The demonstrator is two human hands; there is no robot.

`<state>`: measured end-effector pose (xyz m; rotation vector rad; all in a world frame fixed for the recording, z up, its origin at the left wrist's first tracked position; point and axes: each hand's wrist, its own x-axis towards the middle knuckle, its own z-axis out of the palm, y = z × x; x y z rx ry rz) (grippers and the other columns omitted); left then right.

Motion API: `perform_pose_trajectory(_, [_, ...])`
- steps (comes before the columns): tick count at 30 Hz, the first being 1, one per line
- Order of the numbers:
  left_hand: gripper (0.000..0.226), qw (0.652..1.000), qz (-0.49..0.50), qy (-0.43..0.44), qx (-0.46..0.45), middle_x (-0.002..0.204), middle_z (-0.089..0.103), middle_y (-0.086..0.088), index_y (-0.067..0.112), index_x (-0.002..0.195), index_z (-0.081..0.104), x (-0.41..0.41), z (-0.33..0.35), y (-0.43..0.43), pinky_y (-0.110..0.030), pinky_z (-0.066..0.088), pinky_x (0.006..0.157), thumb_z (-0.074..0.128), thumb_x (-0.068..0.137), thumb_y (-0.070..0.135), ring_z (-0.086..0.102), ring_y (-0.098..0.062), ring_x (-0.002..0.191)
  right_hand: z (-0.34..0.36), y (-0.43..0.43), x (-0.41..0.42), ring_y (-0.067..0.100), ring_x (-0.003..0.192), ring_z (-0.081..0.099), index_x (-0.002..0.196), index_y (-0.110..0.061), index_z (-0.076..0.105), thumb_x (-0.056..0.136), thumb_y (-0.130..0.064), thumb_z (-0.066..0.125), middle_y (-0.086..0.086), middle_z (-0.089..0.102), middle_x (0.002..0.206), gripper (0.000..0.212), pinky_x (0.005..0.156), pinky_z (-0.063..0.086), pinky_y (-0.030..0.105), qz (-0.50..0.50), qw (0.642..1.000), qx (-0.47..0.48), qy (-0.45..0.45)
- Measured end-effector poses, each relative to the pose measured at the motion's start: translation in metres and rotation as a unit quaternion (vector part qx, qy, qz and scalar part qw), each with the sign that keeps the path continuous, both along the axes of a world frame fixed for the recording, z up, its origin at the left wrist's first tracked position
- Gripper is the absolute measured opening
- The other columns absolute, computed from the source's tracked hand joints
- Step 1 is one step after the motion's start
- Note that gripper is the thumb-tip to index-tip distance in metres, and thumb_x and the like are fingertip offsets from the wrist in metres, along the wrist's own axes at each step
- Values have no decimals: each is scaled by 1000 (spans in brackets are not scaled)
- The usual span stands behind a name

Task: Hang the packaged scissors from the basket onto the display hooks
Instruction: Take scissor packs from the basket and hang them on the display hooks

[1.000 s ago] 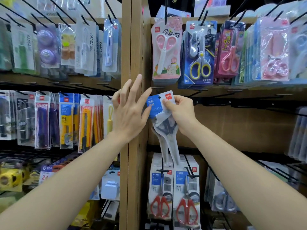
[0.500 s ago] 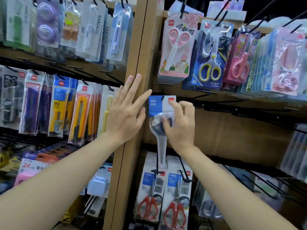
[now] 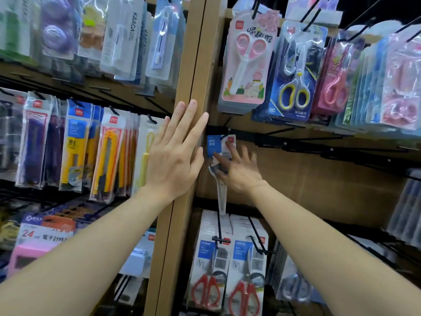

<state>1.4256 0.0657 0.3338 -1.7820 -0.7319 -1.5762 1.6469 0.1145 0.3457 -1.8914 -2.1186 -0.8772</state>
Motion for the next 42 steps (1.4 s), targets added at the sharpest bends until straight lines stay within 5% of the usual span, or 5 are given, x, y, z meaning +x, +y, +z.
perform_pose_trajectory(12, [68, 1000, -2, -2, 7, 170, 25, -10, 16, 159, 38, -1, 0, 1, -53, 28, 124, 63, 96, 15, 16, -27, 159, 9, 0, -1, 37, 157, -1, 161, -49, 6, 100, -60, 49, -5, -13, 172, 76, 124, 5, 61, 23, 997, -66, 28])
perform_pose_trajectory(18, [65, 1000, 23, 6, 5, 170, 25, -10, 17, 160, 37, -4, 0, -3, -52, 28, 124, 59, 99, 20, 18, -28, 159, -5, -73, 5, 32, 147, 29, 155, -32, 40, 99, -46, 59, 5, 24, 169, 61, 111, 36, 50, 109, 993, 14, -34])
perform_pose_trajectory(25, [48, 992, 109, 23, 56, 159, 45, -15, 15, 144, 58, 13, -12, -22, -54, 32, 119, 55, 96, 19, 41, -38, 147, -69, -169, 39, 27, 110, 60, 124, -15, 71, 95, -30, 70, 4, 68, 126, 33, 90, 52, 43, 167, 983, 46, 57])
perform_pose_trajectory(31, [13, 974, -186, 122, 35, 94, 74, 0, 15, 93, 77, 113, -95, -105, -41, 44, 80, 66, 86, 15, 67, -29, 90, -141, -246, 82, 16, 87, 66, 110, -16, 77, 93, -29, 68, -5, 73, 93, 23, 77, 56, 32, 115, 977, 66, 169])
perform_pose_trajectory(42, [18, 812, -413, 337, -238, 84, 68, 5, 25, 92, 74, 299, -307, -228, -38, 51, 67, 61, 86, 37, 63, -23, 85, -267, -459, 260, 4, 73, 65, 91, -19, 80, 85, -32, 69, -10, 74, 79, 18, 68, 46, 21, -139, 943, -23, 302])
